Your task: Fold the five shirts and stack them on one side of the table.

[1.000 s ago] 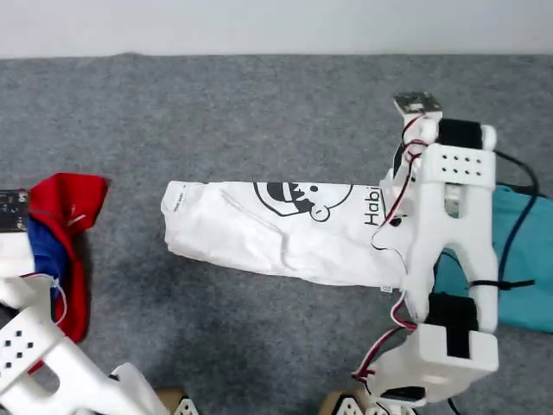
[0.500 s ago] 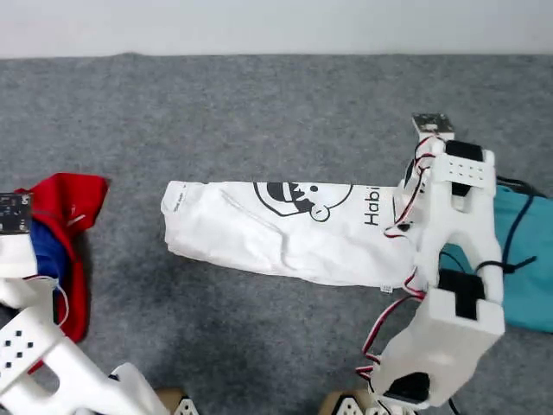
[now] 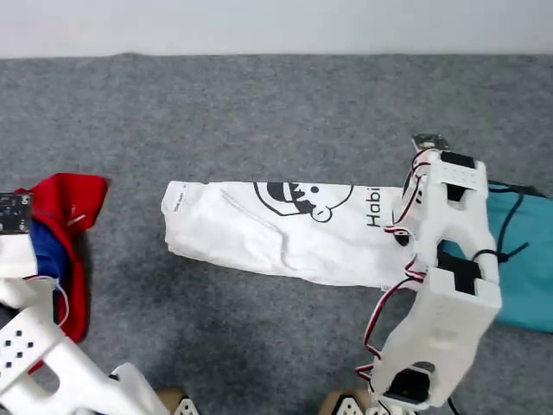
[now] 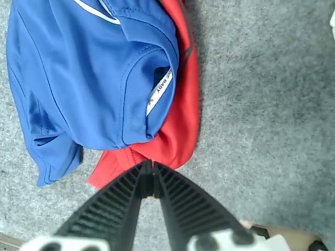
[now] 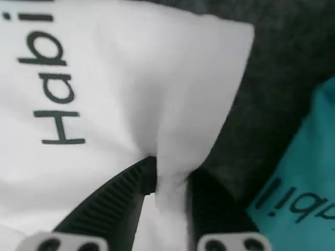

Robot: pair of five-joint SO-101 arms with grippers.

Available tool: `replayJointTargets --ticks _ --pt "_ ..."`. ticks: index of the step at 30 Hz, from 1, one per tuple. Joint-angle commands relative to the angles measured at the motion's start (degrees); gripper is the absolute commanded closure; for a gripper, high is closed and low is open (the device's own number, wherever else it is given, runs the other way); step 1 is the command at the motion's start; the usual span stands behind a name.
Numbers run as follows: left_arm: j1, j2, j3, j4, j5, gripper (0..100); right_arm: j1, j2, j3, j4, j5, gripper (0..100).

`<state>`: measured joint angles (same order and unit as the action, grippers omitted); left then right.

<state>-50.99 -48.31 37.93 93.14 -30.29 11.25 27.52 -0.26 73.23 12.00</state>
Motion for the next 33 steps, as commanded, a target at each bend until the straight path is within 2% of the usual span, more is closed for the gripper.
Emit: replayJointTargets --ticks 1,9,16,24,33 --pt "0.2 -1.2 -0.7 0.4 -0.5 100 -3.1 -1.3 -0.4 1.5 -0.6 99.0" --pt "0.2 -1.2 -0.7 0.4 -0.5 100 -5.7 -14.5 -0.3 6.9 0.5 98.9" --pt "0.5 -1.2 -0.7 0.4 -0.4 100 -19.6 -25.4 -0.3 11.5 2.9 98.8" --pt "0.5 -1.2 -0.6 0.4 -0.3 100 -34.0 -29.4 -0.4 6.2 2.5 98.8" --pt "0.5 -1.2 -0.7 1.9 -0.3 100 -42.4 -25.3 -0.4 -6.7 3.1 98.8"
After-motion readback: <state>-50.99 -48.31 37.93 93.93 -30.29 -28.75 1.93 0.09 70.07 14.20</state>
